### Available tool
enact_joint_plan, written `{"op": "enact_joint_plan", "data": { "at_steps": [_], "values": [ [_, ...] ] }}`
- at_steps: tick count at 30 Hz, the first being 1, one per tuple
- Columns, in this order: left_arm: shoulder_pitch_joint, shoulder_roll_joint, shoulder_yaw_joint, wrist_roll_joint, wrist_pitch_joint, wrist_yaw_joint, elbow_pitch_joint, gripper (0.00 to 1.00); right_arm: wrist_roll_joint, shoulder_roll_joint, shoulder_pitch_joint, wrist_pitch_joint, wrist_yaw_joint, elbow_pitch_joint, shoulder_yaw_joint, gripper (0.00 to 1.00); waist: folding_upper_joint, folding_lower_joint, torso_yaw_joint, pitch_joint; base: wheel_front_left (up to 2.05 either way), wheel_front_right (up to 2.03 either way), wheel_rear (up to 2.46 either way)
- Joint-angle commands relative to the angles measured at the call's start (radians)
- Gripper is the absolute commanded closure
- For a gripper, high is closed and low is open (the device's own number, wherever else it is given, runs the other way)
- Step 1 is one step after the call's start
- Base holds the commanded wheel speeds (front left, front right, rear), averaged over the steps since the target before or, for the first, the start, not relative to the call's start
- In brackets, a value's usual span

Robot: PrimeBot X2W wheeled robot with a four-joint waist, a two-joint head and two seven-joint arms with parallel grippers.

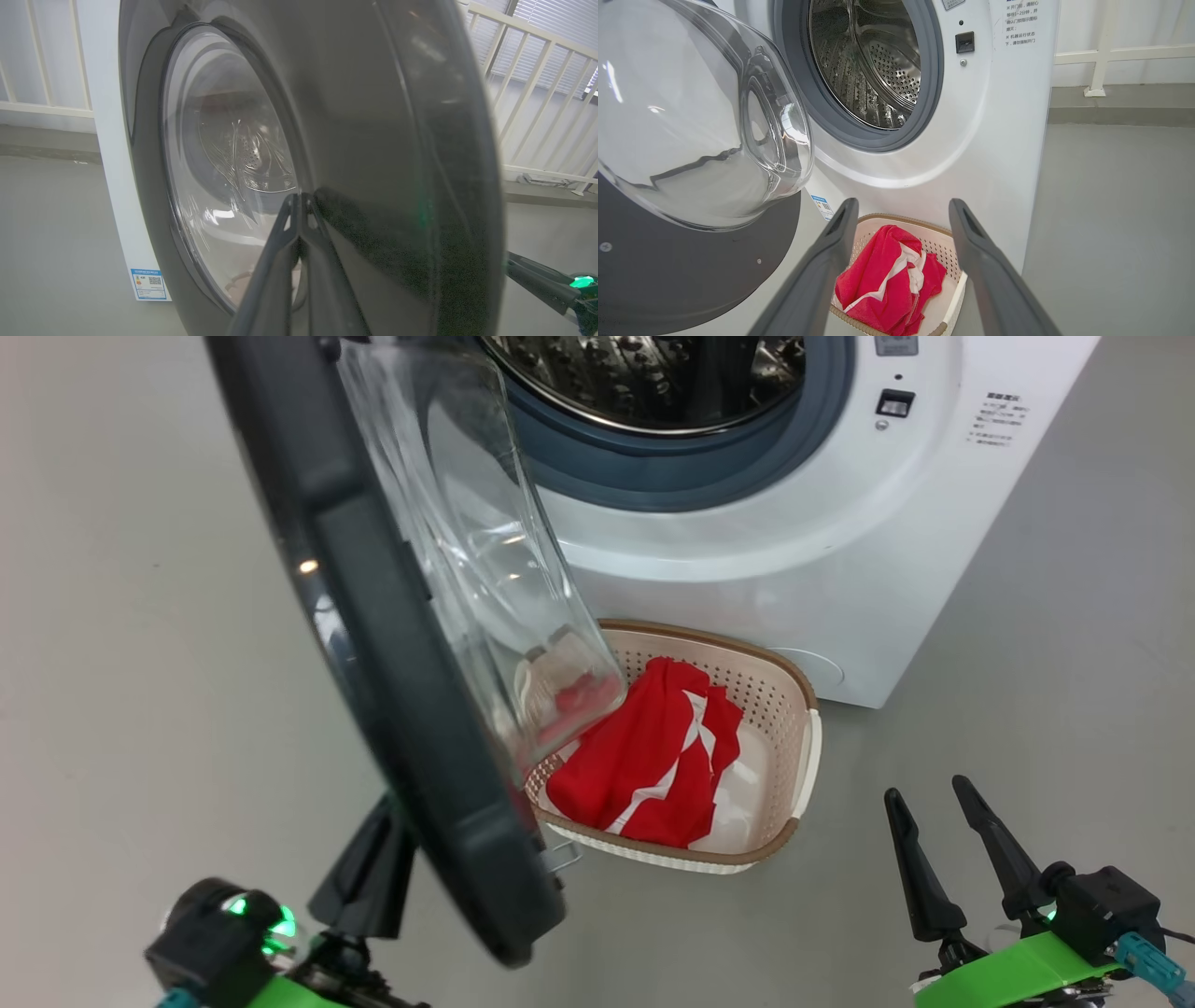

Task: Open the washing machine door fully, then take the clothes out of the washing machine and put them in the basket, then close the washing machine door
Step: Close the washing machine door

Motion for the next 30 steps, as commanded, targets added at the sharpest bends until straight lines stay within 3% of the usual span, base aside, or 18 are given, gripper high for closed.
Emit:
{"op": "enact_joint_plan", "data": {
  "at_steps": [1,6,16,30],
  "values": [
    [-0.042,0.016,0.008,0.008,-0.009,-0.007,-0.033,1.0,-0.008,-0.001,-0.034,-0.006,0.006,-0.025,0.023,0.0,-0.0001,0.0,-0.01,0.006,0.0,0.0,0.0],
    [-0.102,0.009,-0.077,0.004,-0.009,-0.007,-0.004,1.0,-0.006,0.006,-0.048,-0.006,0.006,-0.025,0.022,0.0,-0.0001,0.0,-0.036,0.021,0.0,0.0,0.0],
    [-0.298,-0.057,-0.153,0.001,-0.009,-0.007,0.147,1.0,-0.004,0.022,-0.081,-0.006,0.006,-0.036,0.011,0.0,-0.0001,0.0,-0.111,0.08,0.0,0.0,0.0],
    [-0.566,-0.077,-0.154,-0.001,-0.009,-0.007,0.327,1.0,0.011,0.036,-0.148,-0.006,0.006,-0.049,-0.021,0.0,-0.0001,0.0,-0.235,0.186,0.0,0.0,0.0]
  ]
}}
